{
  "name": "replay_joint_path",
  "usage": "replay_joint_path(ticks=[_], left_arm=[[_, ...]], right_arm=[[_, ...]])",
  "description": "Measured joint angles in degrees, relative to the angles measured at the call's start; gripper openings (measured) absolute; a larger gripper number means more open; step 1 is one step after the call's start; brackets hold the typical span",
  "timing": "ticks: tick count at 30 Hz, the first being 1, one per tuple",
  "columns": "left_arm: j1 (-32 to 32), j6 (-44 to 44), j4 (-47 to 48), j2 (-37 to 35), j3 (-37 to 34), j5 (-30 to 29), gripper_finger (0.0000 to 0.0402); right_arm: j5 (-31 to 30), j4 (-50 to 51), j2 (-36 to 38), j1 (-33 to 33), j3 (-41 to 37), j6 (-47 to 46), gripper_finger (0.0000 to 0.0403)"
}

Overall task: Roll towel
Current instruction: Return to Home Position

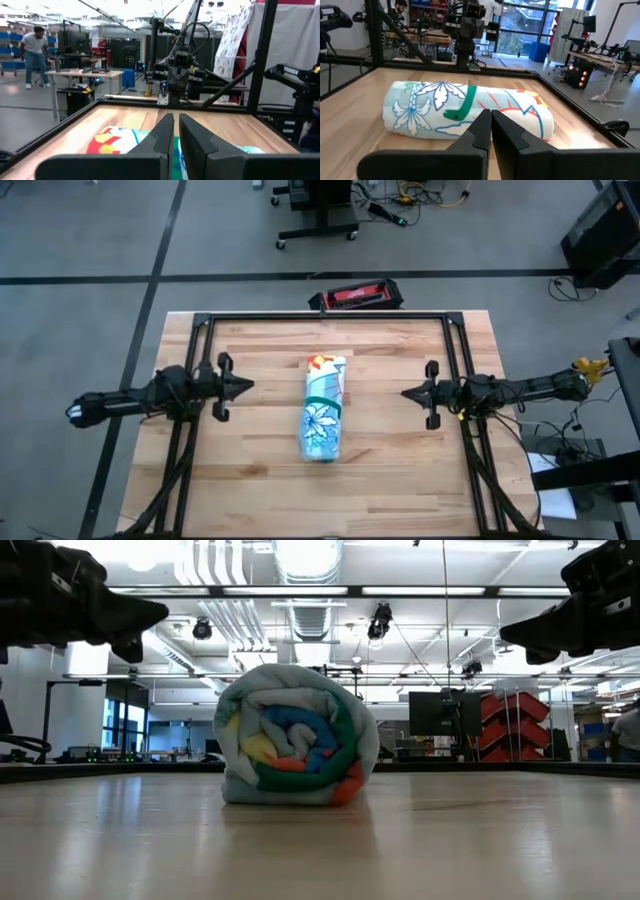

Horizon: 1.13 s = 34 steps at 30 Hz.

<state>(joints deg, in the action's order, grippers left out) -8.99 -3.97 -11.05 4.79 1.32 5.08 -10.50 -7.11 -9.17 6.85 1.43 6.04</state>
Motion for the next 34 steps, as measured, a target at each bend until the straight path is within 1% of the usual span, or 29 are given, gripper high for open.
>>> replay_joint_path(ticks=[34], left_arm=[[0.0,0.0,0.0,9.9,0.1,0.0,0.0014]], right_arm=[[0.0,0.0,0.0,0.0,0.0,0.0,0.0000]])
